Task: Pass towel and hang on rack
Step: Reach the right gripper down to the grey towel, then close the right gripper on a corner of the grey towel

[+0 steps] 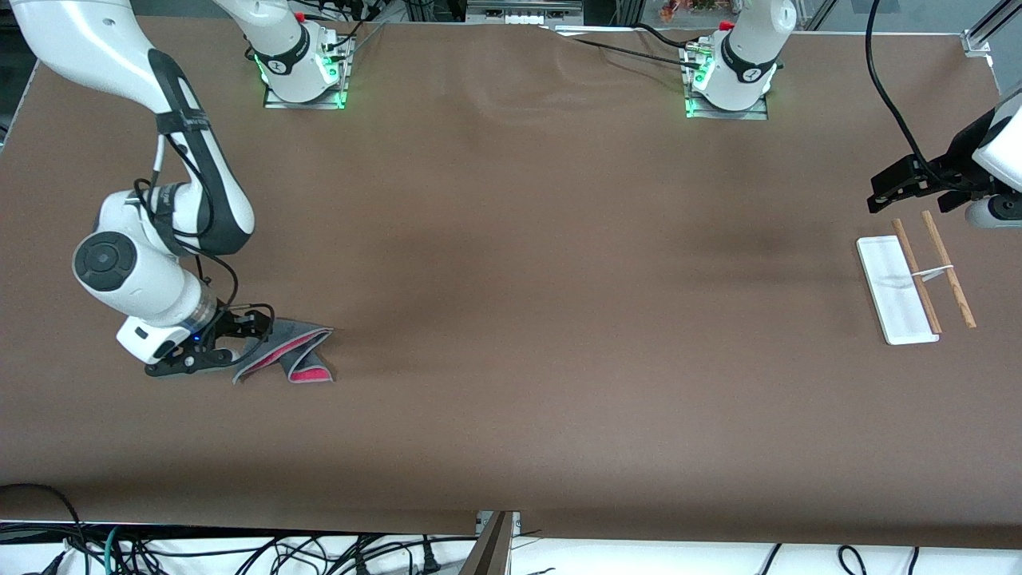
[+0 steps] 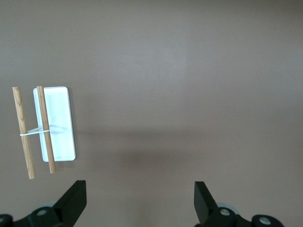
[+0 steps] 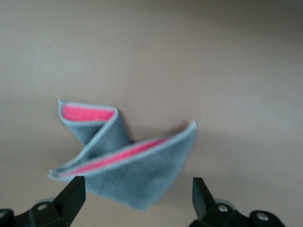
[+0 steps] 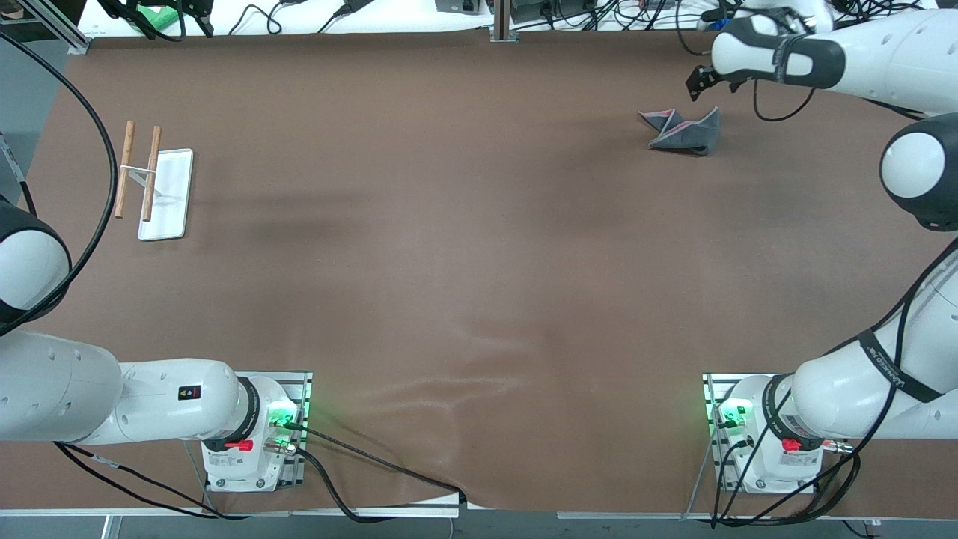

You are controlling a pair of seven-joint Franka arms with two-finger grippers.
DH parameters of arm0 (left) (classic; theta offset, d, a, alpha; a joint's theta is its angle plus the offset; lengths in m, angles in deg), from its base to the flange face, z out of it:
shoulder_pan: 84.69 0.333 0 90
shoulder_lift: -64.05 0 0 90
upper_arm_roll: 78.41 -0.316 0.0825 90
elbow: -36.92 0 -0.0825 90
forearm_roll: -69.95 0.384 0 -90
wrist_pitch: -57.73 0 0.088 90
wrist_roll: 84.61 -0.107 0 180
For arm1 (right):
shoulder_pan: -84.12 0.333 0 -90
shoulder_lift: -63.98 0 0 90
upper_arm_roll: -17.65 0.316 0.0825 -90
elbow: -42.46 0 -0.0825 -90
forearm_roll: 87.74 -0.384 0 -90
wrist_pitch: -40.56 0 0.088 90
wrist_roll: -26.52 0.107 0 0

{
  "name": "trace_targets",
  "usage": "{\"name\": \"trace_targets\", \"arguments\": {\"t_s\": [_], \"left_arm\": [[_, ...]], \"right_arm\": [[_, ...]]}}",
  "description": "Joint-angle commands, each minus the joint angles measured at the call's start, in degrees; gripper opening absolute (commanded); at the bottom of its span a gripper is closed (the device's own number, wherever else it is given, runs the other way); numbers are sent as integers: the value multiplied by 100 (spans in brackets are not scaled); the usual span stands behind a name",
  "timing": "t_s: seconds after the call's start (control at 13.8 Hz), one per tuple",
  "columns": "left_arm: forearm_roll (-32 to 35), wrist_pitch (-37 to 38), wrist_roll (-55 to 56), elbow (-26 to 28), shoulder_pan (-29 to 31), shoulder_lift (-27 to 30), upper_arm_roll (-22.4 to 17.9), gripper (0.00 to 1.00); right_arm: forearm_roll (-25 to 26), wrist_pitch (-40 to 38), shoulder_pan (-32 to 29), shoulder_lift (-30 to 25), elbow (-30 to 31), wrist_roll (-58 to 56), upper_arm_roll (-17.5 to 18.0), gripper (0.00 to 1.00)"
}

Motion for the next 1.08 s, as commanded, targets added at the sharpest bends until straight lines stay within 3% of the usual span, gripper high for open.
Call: {"name": "trace_targets", "arguments": {"t_s": [0.0, 0.43, 1.01], "left_arm": [[1, 76, -119, -179, 26, -84, 10, 100], [1, 76, -119, -179, 26, -84, 10, 100], [1, 67, -119, -179, 26, -84, 10, 100]], "right_arm": [[97, 502, 291, 249, -62, -29, 27, 100], [114, 1661, 705, 917, -124, -38, 53, 100], [211, 1866, 706, 1129, -124, -169, 45, 100]]}}
